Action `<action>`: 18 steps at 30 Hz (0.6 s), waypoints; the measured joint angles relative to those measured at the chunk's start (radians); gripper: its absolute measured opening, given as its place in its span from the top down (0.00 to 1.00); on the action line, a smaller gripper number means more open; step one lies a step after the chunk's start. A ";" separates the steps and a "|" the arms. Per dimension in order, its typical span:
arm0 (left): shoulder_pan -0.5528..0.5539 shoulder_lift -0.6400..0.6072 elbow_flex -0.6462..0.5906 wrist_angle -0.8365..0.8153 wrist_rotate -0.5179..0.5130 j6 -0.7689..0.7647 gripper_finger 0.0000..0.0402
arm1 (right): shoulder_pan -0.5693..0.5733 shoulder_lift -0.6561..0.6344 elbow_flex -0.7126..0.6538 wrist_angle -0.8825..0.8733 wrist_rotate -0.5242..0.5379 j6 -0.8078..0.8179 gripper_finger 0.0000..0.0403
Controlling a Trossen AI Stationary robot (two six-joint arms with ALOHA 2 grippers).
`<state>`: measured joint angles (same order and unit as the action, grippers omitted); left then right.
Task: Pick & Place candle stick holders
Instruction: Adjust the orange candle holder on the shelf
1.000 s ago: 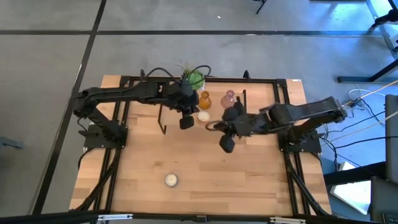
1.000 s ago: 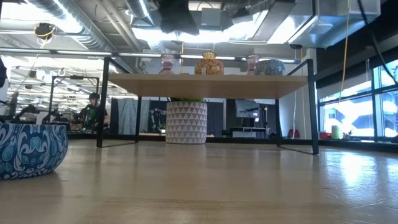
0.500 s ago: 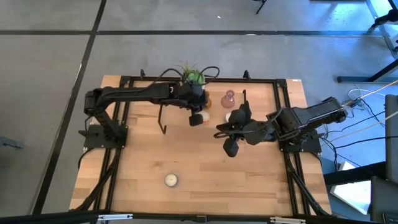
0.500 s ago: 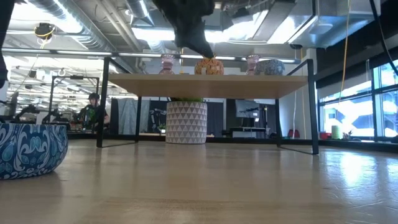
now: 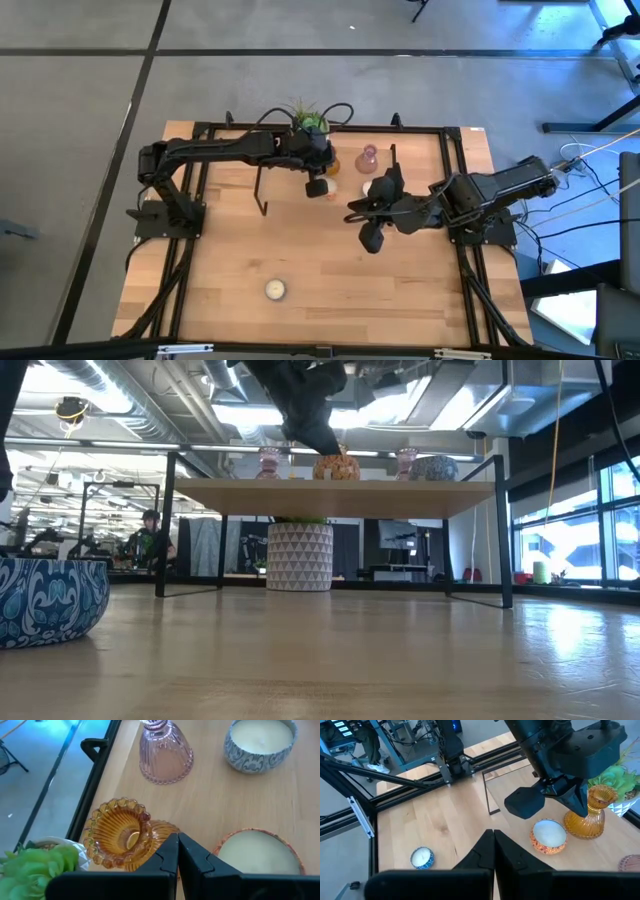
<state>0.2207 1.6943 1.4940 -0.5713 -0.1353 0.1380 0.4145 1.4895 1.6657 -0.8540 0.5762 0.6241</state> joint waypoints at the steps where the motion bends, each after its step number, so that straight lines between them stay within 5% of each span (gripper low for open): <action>1: 0.000 0.000 0.000 0.000 -0.004 0.004 1.00 | 0.000 0.000 0.000 0.000 0.000 0.000 1.00; 18: 0.031 0.000 0.000 0.025 -0.014 0.015 1.00 | 0.000 0.000 0.000 -0.002 0.000 -0.004 1.00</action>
<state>0.2520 1.6943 1.4944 -0.5461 -0.1493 0.1528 0.4141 1.4899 1.6653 -0.8562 0.5762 0.6204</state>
